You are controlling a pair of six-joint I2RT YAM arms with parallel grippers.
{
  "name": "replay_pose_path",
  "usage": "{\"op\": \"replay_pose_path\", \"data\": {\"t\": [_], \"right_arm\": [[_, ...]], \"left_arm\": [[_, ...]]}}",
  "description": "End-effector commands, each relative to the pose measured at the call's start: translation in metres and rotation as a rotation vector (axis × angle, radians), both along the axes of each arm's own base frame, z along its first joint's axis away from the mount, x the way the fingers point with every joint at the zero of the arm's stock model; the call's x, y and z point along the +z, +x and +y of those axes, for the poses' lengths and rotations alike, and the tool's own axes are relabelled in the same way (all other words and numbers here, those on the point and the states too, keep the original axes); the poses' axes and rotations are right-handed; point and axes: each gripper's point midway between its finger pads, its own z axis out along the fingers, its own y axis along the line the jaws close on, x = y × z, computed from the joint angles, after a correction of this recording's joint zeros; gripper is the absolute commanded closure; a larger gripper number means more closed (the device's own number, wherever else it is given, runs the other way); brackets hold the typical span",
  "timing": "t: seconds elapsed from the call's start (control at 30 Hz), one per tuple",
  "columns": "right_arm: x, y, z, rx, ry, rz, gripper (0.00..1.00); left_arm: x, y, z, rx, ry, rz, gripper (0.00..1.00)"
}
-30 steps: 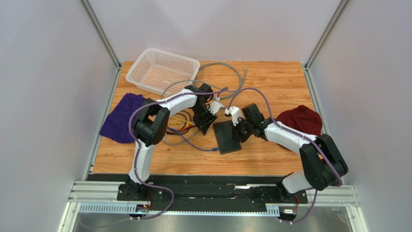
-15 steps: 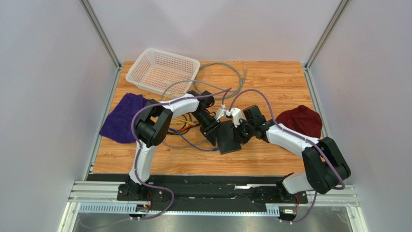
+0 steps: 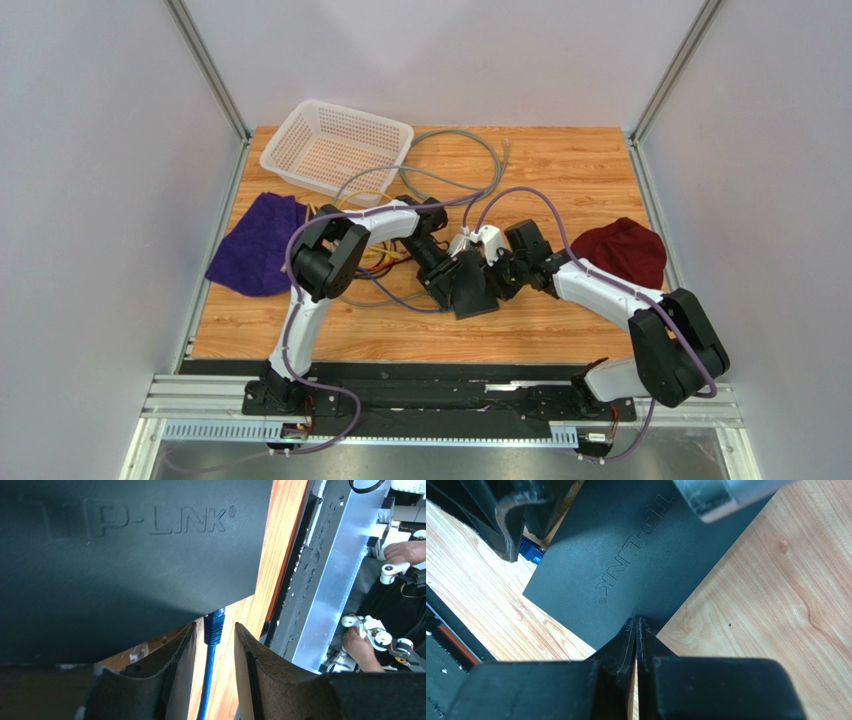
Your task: Pull the plug from the switch port
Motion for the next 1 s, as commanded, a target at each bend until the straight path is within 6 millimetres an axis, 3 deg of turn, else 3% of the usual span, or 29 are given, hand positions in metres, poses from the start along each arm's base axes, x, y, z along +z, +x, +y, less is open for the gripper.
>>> {"op": "replay_pose_path", "data": {"t": [0.0, 0.67, 0.83, 0.97], "right_arm": [[-0.006, -0.005, -0.011, 0.003, -0.044, 0.009, 0.95], [-0.005, -0.007, -0.009, 0.009, -0.036, 0.014, 0.95], [-0.008, -0.004, -0.008, 0.001, -0.039, 0.027, 0.95], [-0.007, -0.002, -0.004, -0.011, -0.032, 0.038, 0.95]], "left_arm": [[-0.001, 0.006, -0.013, -0.008, -0.044, -0.021, 0.57], [-0.018, 0.005, -0.019, 0.04, 0.024, 0.023, 0.6], [-0.022, 0.019, -0.014, 0.17, 0.043, 0.048, 0.6], [-0.012, 0.026, -0.026, 0.234, -0.042, 0.124, 0.61]]}}
